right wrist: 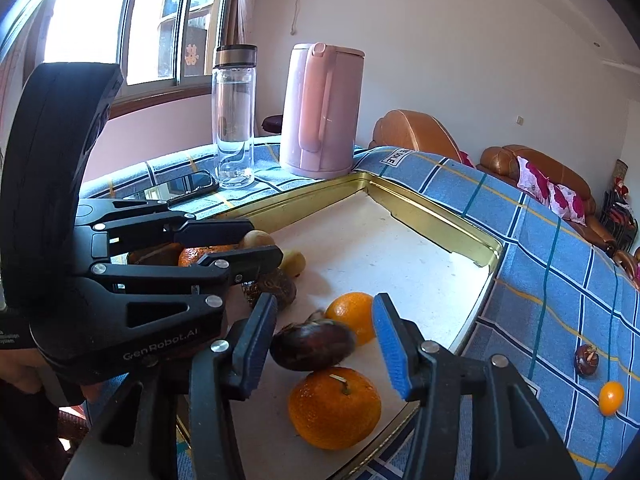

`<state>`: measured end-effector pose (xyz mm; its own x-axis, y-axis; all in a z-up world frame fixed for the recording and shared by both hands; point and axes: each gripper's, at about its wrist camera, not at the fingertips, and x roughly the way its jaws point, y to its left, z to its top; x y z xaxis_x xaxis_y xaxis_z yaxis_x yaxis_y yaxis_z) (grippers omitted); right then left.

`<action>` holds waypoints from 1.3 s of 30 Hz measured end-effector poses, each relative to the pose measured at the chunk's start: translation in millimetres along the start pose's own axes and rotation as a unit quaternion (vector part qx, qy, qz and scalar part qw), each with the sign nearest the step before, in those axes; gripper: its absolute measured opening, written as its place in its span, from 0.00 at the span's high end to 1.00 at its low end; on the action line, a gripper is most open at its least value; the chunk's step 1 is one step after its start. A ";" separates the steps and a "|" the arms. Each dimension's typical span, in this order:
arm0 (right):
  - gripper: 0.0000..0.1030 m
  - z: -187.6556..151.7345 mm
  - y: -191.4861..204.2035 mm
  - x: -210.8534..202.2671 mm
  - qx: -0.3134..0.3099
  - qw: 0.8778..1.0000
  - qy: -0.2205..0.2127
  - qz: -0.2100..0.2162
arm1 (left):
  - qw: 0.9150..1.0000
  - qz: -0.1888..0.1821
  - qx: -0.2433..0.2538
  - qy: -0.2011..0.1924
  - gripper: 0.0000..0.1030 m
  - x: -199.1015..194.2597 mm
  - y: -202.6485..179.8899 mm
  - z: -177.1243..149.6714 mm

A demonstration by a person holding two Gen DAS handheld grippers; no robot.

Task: Organize fruits
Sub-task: 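Open the left tool to drop the tan fruit while the right tool releases the brown fruit, then grasp the orange with the right tool while the left tool grasps the last brown fruit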

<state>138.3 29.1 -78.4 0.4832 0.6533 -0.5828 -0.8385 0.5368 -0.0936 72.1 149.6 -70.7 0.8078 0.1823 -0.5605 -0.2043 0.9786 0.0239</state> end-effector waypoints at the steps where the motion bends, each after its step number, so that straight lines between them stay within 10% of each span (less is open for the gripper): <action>1: 0.44 -0.2 -0.9 -0.5 0.001 1.000 -0.001 -0.001 | 1.000 0.003 0.000 -0.001 0.60 -1.0 0.4 0.1; 4: 0.41 -1.0 -3.7 -6.7 0.005 1.000 -0.014 -0.004 | 1.000 0.019 -0.005 -0.013 0.35 -8.3 2.5 1.5; 12: 0.39 0.0 -34.9 -50.0 0.014 0.998 -0.046 -0.046 | 0.998 -0.007 -0.014 -0.067 0.08 -41.5 -14.8 23.1; 24: 0.36 -29.2 -189.8 -108.4 0.129 0.963 -0.028 -0.234 | 0.990 -0.113 0.038 -0.078 0.03 -52.0 -120.0 76.0; 39: 0.38 -79.2 -271.9 -61.2 0.214 0.948 0.085 -0.217 | 0.996 -0.075 0.054 -0.013 0.00 49.5 -215.0 119.7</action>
<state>316.8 -199.2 -81.2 0.6817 0.2445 -0.6896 -0.3725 0.9272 -0.0395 222.2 -40.4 -4.6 0.8396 0.0343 -0.5422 -0.0211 0.9993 0.0306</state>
